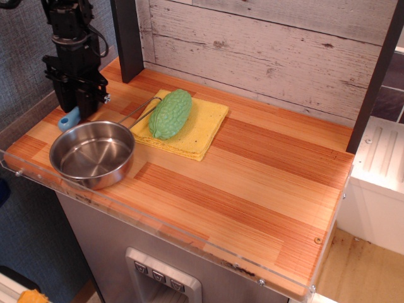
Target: Place the blue spoon to the left of the green vegetable on the yellow cloth.
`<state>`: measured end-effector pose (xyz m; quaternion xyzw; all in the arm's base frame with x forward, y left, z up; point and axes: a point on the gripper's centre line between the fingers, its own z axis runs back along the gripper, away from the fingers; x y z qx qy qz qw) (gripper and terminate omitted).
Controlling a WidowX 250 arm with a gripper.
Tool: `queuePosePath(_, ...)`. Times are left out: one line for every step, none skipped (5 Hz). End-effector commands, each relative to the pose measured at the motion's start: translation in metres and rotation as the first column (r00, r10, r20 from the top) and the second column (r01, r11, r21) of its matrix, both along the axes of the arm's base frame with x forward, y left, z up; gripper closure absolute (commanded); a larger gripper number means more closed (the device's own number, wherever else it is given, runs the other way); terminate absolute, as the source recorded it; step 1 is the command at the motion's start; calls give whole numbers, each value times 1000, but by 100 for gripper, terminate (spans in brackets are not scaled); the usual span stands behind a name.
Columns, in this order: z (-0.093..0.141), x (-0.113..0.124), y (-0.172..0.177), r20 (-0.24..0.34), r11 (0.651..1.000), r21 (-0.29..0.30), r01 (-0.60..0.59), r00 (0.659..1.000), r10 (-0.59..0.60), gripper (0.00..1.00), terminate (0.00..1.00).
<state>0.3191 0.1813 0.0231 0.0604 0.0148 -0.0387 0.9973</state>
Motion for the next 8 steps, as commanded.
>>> queuePosePath(89,-26,-21,271,995,86,-53,962,27,0,0)
queuePosePath(138,-50,-31,344,993,55,-108,935,82,0,0)
queuePosePath(138,-52,-46,289,987,-57,-147,944,157,0,0)
queuePosePath(123,-51,-60,226,984,-121,-131,962,156,0,0)
queuePosePath(115,-51,-68,201,987,-140,-77,974,105,0,0)
queuePosePath(112,-51,-69,187,993,-100,-57,980,75,0,0)
queuePosePath(112,-51,-69,187,993,-100,-57,980,75,0,0)
queuePosePath(112,-51,-69,187,993,-100,-57,980,75,0,100)
